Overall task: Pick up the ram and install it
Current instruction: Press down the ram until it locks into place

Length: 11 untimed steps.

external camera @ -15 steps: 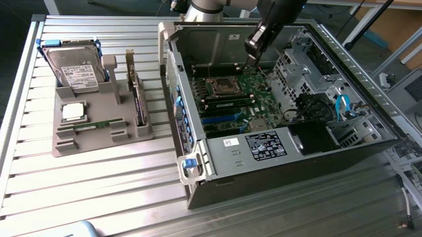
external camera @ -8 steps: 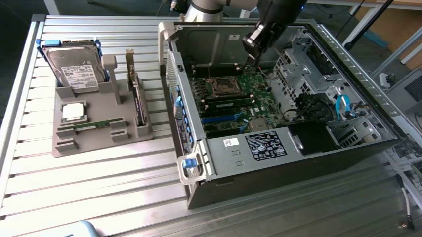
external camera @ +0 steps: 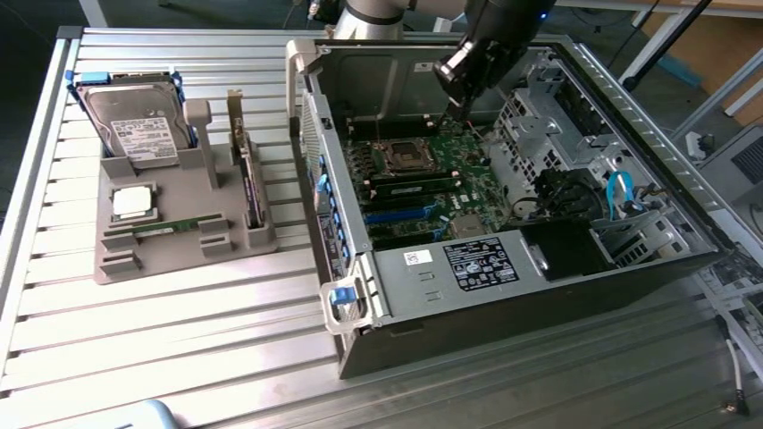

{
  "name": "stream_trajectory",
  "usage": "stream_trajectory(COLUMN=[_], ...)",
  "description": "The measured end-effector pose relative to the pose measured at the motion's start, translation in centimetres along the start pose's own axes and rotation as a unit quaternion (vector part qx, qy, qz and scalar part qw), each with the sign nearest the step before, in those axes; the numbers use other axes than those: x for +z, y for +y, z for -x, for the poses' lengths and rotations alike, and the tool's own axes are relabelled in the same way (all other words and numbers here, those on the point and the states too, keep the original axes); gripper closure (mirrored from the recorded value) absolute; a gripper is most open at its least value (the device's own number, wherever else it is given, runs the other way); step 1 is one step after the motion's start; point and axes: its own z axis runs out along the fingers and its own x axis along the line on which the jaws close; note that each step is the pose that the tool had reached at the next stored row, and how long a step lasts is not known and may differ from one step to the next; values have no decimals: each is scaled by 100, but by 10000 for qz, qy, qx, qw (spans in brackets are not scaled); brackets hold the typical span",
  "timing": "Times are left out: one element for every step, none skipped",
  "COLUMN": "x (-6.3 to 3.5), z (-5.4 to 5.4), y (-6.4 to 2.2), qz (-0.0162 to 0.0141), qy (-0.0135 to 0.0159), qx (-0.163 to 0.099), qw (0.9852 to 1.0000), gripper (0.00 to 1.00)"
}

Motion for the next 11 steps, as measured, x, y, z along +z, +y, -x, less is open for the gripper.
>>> stream_trajectory(x=[0, 0, 0, 1, 1, 1, 1, 1, 2, 2, 2], z=[0, 0, 0, 0, 0, 0, 0, 0, 0, 0, 0], y=[0, 0, 0, 0, 0, 0, 0, 0, 0, 0, 0], qz=[-3, -5, -7, -10, -12, -14, -16, -19, -21, -24, -26], qy=[-2, -4, -6, -9, -11, -14, -16, -18, -20, -22, -24], qx=[66, 145, 219, 297, 377, 445, 519, 590, 666, 740, 813], qw=[10000, 9999, 9998, 9996, 9993, 9990, 9987, 9983, 9978, 9973, 9967], gripper=[89, 89, 89, 89, 89, 89, 89, 89, 89, 89, 89])
